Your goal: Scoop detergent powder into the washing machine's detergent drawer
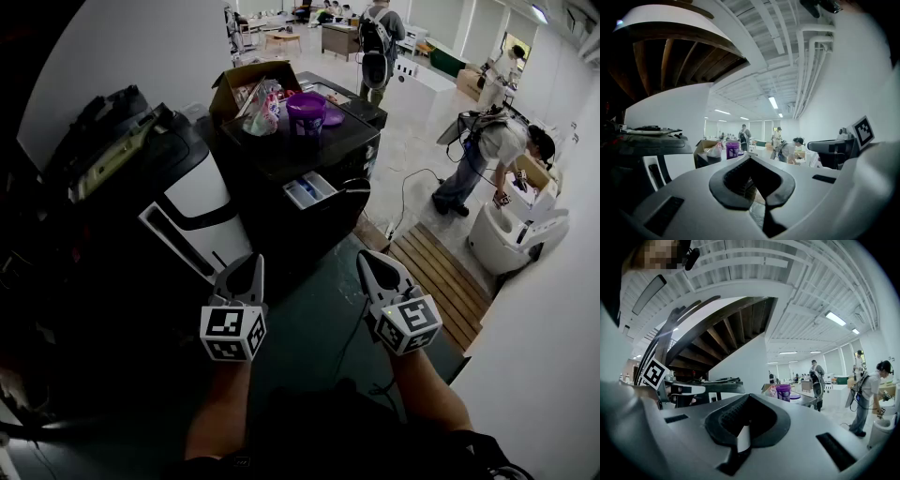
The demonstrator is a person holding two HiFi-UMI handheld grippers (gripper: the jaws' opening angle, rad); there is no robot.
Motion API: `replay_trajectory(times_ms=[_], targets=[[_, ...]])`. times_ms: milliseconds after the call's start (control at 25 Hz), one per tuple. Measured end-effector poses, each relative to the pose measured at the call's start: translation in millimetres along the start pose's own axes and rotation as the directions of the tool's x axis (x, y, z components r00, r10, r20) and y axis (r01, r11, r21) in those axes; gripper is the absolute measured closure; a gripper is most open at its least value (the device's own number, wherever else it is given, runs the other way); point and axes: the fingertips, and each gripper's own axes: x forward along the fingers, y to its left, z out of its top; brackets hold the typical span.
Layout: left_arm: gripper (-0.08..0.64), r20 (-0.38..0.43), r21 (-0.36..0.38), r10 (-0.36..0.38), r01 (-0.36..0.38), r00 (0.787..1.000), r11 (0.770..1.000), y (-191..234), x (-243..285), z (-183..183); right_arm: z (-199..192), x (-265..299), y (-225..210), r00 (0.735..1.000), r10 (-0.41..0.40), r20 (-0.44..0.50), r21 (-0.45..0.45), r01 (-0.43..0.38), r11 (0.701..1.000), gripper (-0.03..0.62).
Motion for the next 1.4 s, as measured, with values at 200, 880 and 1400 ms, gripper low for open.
replay_trajectory(times_ms=[200, 880, 1400], targets=[[0.558, -0.004, 0.002, -0.004, 0.004, 1.000, 1.000, -3.7, 1.1, -0.4, 2.7, -1.7, 1.1, 1.000, 0.002, -0.003, -0.005, -0.002, 1.000, 0.586], [0.558, -0.025, 0.020, -0.024, 0.025, 0.999, 1.000, -24.5, 18.9, -3.5, -1.3, -7.4, -6.7, 0.999, 0.038, -0.007, -0.030, -0.039, 0.999, 0.584], [0.558, -0.024, 0.015, -0.051, 0.052, 0.998, 0.999, -96.9, 65.4, -4.0, -13.0, -41.3, -75.0, 1.000, 0.002, -0.029, 0.034, -0.001, 0.999, 0.584]])
